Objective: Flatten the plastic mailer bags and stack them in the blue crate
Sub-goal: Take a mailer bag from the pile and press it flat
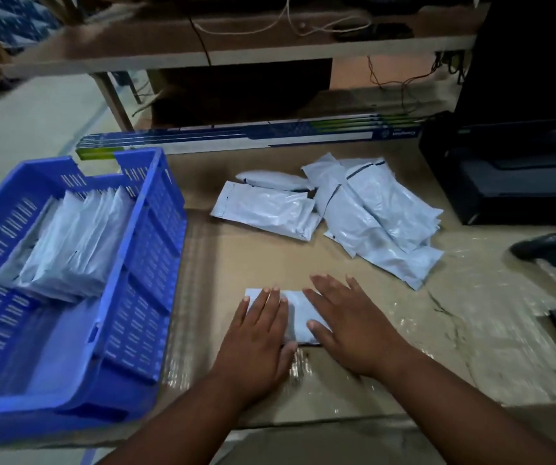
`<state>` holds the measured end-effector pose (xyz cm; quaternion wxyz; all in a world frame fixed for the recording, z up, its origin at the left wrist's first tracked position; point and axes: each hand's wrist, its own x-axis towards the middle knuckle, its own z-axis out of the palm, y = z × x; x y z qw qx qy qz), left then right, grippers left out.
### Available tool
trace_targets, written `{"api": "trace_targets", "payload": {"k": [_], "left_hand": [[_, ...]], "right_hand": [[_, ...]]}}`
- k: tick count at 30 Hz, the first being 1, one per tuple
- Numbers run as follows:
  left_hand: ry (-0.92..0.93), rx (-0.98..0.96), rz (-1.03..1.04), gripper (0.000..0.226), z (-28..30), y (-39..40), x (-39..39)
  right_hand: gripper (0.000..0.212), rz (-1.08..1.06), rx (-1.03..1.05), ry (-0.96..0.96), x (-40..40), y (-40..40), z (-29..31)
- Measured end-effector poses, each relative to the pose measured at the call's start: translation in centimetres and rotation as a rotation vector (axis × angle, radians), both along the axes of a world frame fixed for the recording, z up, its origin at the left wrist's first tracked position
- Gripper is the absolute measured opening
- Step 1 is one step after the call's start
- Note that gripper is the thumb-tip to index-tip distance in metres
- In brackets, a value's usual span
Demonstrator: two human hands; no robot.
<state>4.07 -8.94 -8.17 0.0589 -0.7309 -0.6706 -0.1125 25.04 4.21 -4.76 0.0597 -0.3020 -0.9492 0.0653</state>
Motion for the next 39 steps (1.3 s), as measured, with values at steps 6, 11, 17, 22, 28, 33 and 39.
{"api": "trace_targets", "payload": {"k": [6,11,17,22,28,33,39], "left_hand": [[-0.064,-0.066,0.065,0.08,-1.7,0.4,0.5],[-0.076,-0.059,0.06,0.081,-1.9,0.2,0.5],[-0.053,-0.095,0.056,0.081,-2.0,0.4,0.2],[-0.032,-0.117,0.056,0.077,-1.8,0.7,0.1],[0.02,-0.04,0.027,0.066,-1.0,-1.6,0.9],[-0.056,0.092,-0.004,0.055,0.6,0.0,2.6],[-0.183,-0.122,-0.048,0.065,-2.2,5.4,4.9]], "right_hand": [[0.067,-0.128,-0.02,-0.105,-1.3,-0.7,-4.0],[0.07,-0.106,-0.032,-0.082,-1.0,-0.4,-4.3],[0.079,-0.056,-0.051,-0.138,-0.8,-0.2,-3.6],[0.086,-0.026,-0.087,-0.143,-0.6,-0.1,-2.8],[0.074,0.069,-0.13,-0.085,1.2,0.0,-2.4],[0.068,-0.166,-0.075,0.048,0.3,0.3,-1.6],[0.072,-0.15,-0.088,-0.024,-0.2,-0.4,-4.0]]}}
